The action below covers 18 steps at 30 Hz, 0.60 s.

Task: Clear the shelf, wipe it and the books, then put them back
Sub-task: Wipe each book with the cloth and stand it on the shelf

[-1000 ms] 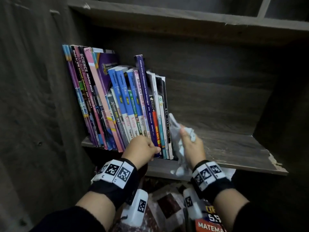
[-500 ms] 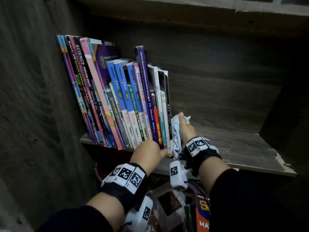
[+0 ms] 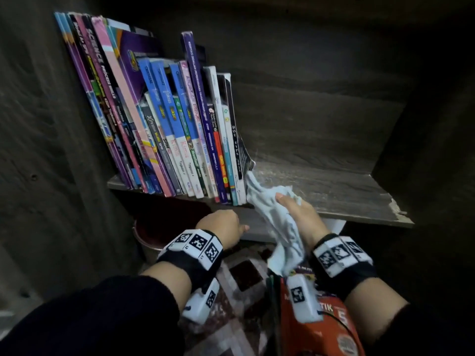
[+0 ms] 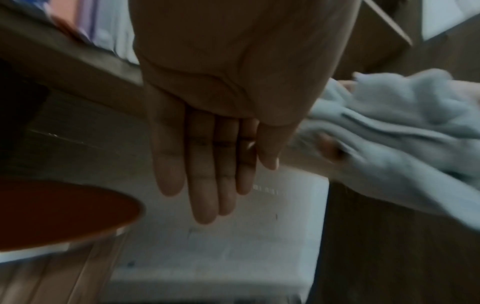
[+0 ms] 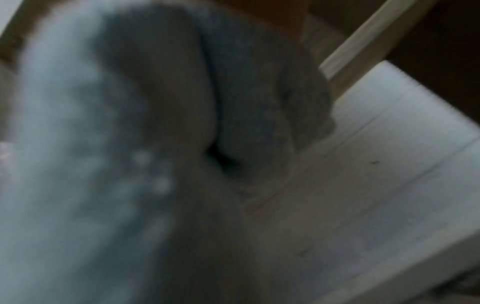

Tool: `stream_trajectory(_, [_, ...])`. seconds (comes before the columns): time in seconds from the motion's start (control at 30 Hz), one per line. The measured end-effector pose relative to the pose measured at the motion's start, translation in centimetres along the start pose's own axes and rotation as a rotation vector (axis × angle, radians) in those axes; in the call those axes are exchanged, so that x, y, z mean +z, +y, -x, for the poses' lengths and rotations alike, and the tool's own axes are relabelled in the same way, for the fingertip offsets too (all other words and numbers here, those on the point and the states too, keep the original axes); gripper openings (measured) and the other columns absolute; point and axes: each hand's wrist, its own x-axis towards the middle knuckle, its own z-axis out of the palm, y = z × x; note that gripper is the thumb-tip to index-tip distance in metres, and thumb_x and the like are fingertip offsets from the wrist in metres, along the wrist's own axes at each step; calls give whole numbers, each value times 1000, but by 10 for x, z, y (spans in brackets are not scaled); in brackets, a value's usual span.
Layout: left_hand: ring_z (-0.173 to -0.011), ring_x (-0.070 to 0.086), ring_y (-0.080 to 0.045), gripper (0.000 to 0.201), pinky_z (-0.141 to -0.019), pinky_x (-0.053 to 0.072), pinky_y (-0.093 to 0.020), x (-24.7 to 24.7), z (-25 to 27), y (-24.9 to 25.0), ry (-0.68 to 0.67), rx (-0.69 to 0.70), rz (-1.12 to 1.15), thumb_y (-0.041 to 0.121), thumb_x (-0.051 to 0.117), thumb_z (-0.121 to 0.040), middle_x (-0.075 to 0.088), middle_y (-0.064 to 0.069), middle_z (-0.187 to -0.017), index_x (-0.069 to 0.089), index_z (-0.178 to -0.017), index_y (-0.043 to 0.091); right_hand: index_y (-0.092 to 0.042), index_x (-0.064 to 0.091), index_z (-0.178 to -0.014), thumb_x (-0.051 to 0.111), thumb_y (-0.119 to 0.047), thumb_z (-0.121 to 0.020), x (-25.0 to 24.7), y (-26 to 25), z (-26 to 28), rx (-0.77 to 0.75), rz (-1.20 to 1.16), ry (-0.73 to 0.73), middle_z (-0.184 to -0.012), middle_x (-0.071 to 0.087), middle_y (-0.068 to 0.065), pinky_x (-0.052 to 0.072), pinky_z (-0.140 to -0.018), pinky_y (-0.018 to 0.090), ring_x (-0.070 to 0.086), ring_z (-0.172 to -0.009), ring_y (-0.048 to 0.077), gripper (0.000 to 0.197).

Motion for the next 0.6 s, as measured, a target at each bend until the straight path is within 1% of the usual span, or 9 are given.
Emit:
stream_trajectory(0.07, [-64,54,-24,42,-62,43,-31,20,1,5,-94,-5,-50,44,50,-96,57,-9,-71,53,-70,11,-15,67,-89,59,-24,-93,-34,28,15,121,72,1,-86,72,2,52,-73,25,65,-77,12,13])
stream_trajectory(0.13, [-82,62,-30,36,-72,49,-35,43,0,13,-134,-3,-77,40,51,-96,66,-14,-92,63,-86,7,-15,68,-88,61,-25,-92,-64,65,25,184,176,55,-104,70,12,46,-85,35,62,-88,18,13])
stream_trajectory(0.17, [-89,64,-32,34,-74,49,-35,56,-1,16,-158,-2,-77,36,51,-96,68,-15,-99,65,-93,5,-13,68,-89,61,-23,-92,-76,84,29,208,236,94,-112,68,15,44,-87,34,59,-93,19,13])
stream_trajectory(0.23, [-99,64,-32,29,-77,48,-33,83,-1,24,-225,-6,-83,27,51,-95,67,-14,-109,67,-102,4,-7,69,-100,60,-24,-92,-93,117,33,288,390,184,-117,65,18,40,-84,29,57,-96,21,21])
stream_trajectory(0.3, [-110,60,-28,29,-87,47,-31,114,-2,29,-297,2,-126,23,52,-95,64,-10,-121,64,-115,7,-6,65,-114,55,-34,-94,-102,144,38,389,543,219,-119,65,18,42,-86,30,59,-103,26,37])
stream_trajectory(0.33, [-112,59,-27,30,-93,48,-32,128,-2,31,-334,11,-154,21,53,-94,62,-9,-124,62,-120,9,-7,62,-122,52,-41,-95,-104,153,41,423,606,196,-122,63,18,41,-90,30,58,-110,29,44])
stream_trajectory(0.4, [-110,61,-29,28,-91,48,-35,151,-1,36,-401,11,-147,18,51,-95,63,-14,-120,63,-117,3,-15,55,-131,43,-51,-96,-102,169,47,479,709,97,-134,55,15,37,-99,30,51,-123,30,52])
stream_trajectory(0.5, [-111,60,-32,34,-88,47,-35,181,2,46,-473,-47,-52,23,48,-97,63,-19,-120,62,-114,-3,-22,31,-148,27,-44,-103,-101,202,57,580,945,-91,-156,24,9,21,-116,40,23,-143,31,50])
stream_trajectory(0.6, [-106,60,-27,33,-91,46,-33,216,-2,46,-491,-86,43,28,49,-97,62,-12,-123,61,-120,8,-44,5,-149,25,-51,-99,-101,241,65,615,1079,-120,-161,-5,5,13,-117,51,2,-147,34,54])
